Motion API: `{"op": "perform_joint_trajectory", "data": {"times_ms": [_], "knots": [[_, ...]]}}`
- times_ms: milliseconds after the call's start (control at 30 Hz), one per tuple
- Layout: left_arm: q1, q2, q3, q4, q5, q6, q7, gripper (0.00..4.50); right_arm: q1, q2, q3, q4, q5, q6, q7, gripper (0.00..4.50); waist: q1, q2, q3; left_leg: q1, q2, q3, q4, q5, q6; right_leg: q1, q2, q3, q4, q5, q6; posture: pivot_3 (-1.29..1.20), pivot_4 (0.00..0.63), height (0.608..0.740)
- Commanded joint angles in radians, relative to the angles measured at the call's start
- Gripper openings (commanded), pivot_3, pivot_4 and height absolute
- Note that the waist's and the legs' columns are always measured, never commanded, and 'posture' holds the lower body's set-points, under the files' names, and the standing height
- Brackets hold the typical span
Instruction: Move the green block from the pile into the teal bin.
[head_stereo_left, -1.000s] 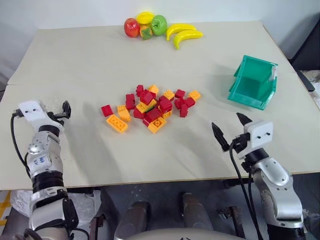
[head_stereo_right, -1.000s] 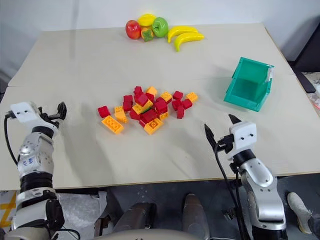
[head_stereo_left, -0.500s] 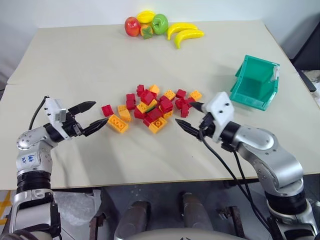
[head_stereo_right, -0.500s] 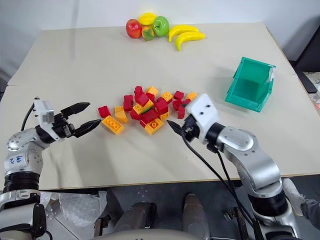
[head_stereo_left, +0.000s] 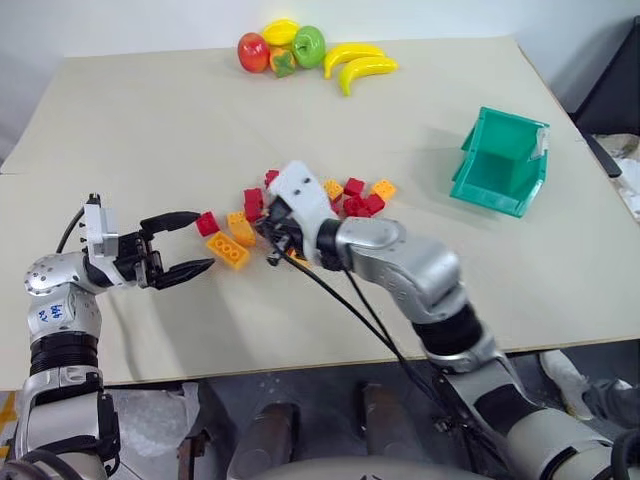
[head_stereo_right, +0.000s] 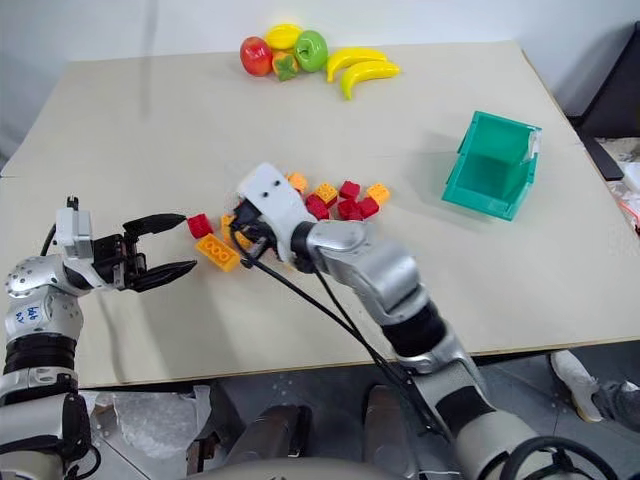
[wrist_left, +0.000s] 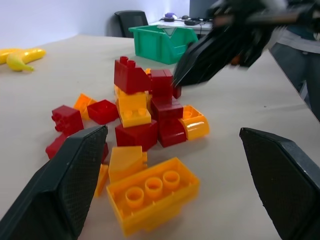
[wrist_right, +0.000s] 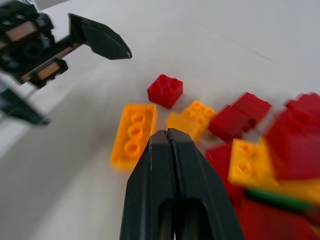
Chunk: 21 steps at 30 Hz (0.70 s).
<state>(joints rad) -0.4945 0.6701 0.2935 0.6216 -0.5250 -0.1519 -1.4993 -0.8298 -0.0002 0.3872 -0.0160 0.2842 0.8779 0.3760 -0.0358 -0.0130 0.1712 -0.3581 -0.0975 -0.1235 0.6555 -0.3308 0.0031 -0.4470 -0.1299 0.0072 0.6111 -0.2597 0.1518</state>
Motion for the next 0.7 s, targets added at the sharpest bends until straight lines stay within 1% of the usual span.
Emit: {"op": "perform_joint_trajectory", "data": {"times_ms": [33,167,233,333,367,533,600,700], "knots": [[0.002,0.008,0.021,-0.03,-0.011,-0.012,0.005,4.5,-0.048,0.057,-0.018,0.144,-0.058,-0.13,-0.028,0.03,-0.002,0.0,0.0,0.0,0.0,0.0,0.0,0.0,0.0,0.0,0.0,-0.001,0.0,0.0,0.0,0.0,0.15,0.74],[0.006,0.0,0.026,-0.047,-0.012,-0.011,0.031,4.5,-0.107,0.107,-0.058,0.382,-0.122,-0.257,-0.078,0.03,-0.015,0.0,0.0,0.0,0.0,0.0,0.0,0.0,0.0,0.0,0.0,-0.001,0.001,0.0,-0.001,0.0,0.15,0.74],[0.007,-0.003,0.026,-0.055,-0.012,-0.012,0.044,4.5,-0.133,0.109,-0.084,0.48,-0.159,-0.307,-0.122,0.03,-0.019,0.0,0.0,0.0,0.0,-0.001,0.0,0.0,0.0,0.0,0.0,-0.001,0.001,0.0,-0.001,0.0,0.15,0.74],[0.01,-0.007,0.026,-0.063,-0.012,-0.013,0.059,4.5,-0.149,0.088,-0.12,0.543,-0.197,-0.354,-0.169,0.03,-0.023,0.0,0.0,0.0,0.0,-0.001,0.001,0.0,0.0,0.0,0.0,-0.002,0.001,0.001,-0.001,0.0,0.15,0.74],[0.01,-0.008,0.026,-0.064,-0.011,-0.013,0.063,4.5,-0.147,0.077,-0.128,0.538,-0.206,-0.359,-0.171,0.03,-0.023,0.001,0.0,0.0,0.0,-0.001,0.001,0.0,0.0,0.0,0.0,-0.002,0.001,0.001,-0.001,0.0,0.15,0.74],[0.011,-0.014,0.023,-0.067,-0.01,-0.016,0.078,4.5,-0.093,0.004,-0.155,0.392,-0.245,-0.306,-0.175,0.03,-0.023,0.001,0.0,0.0,0.0,-0.001,0.001,0.0,-0.001,0.0,0.0,-0.002,0.001,0.0,-0.001,0.0,0.15,0.74],[0.009,-0.02,0.021,-0.069,-0.01,-0.016,0.083,4.5,-0.064,-0.028,-0.177,0.304,-0.241,-0.246,-0.169,0.03,-0.022,0.001,0.0,0.0,0.0,-0.001,0.001,0.0,-0.001,0.0,0.0,-0.002,0.001,0.0,-0.001,0.0,0.15,0.74],[-0.003,-0.029,0.014,-0.062,-0.004,-0.018,0.091,4.5,-0.007,-0.111,-0.183,0.14,-0.23,-0.171,-0.11,0.03,-0.02,0.001,0.001,0.0,0.0,-0.001,0.001,0.0,-0.001,0.0,0.0,-0.002,0.001,0.0,-0.001,0.0,0.15,0.74]]}}
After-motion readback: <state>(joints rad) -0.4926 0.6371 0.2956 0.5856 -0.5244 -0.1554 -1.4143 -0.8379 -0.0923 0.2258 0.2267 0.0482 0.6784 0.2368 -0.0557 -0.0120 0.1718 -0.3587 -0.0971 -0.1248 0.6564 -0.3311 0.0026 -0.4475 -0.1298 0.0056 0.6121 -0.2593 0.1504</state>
